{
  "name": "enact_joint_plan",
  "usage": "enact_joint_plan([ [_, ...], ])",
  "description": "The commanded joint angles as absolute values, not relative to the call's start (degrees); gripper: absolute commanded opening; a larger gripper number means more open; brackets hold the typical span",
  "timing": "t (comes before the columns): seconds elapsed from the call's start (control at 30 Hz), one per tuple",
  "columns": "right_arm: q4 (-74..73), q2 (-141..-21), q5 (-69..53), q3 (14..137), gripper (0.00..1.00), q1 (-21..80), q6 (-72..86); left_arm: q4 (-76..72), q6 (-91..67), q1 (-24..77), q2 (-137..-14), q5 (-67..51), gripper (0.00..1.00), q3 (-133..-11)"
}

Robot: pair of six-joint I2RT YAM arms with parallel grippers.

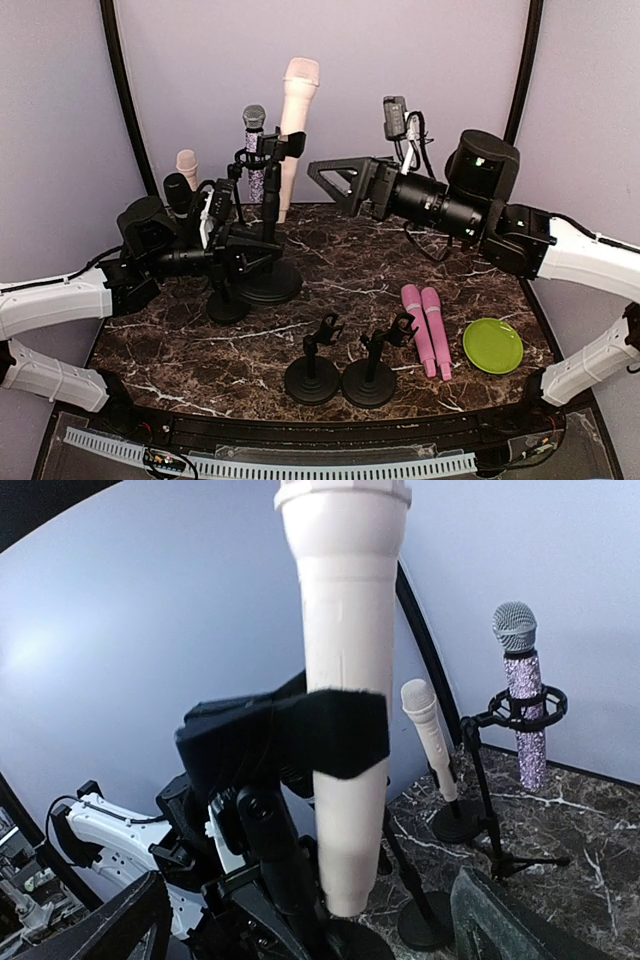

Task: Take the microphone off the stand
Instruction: Place the microphone stand with the microphone at the center of the board.

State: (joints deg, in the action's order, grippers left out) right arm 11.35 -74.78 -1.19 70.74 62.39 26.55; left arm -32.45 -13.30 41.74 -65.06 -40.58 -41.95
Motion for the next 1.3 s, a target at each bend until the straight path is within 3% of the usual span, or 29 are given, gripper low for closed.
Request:
enact_joint_plan([
  [0.0, 10.8, -73.4, -13.0, 75.7, 0.99, 57.2, 24.9, -36.1, -12.0, 42.0, -65.3, -47.9, 0.00, -45.7],
  [0.27, 5.6, -78.9, -29.4, 85.9, 0.99, 50.7, 24.0, -30.9, -8.3, 44.4, -66.5, -49.6, 0.00, -47.8],
  [0.53, 2.9, -84.0, -33.9, 93.0, 0.98, 50.1, 23.0, -30.1, -7.9, 45.0, -66.9, -50.4, 0.00, -48.4],
  [0.77, 7.6, -83.4, -35.9, 91.0, 0.62, 50.1, 25.9, -28.2, -6.4, 45.0, -66.6, -45.8, 0.00, -48.2],
  [0.97, 7.2, -82.2, -30.8, 89.3, 0.36, 50.4, 25.5, -25.3, -1.6, 44.8, -67.0, -38.9, 0.00, -48.4],
  [1.27, 6.3, -77.9, -16.0, 84.9, 0.12, 50.8, 23.1, -22.2, 4.8, 45.0, -69.3, -31.8, 0.00, -53.1],
])
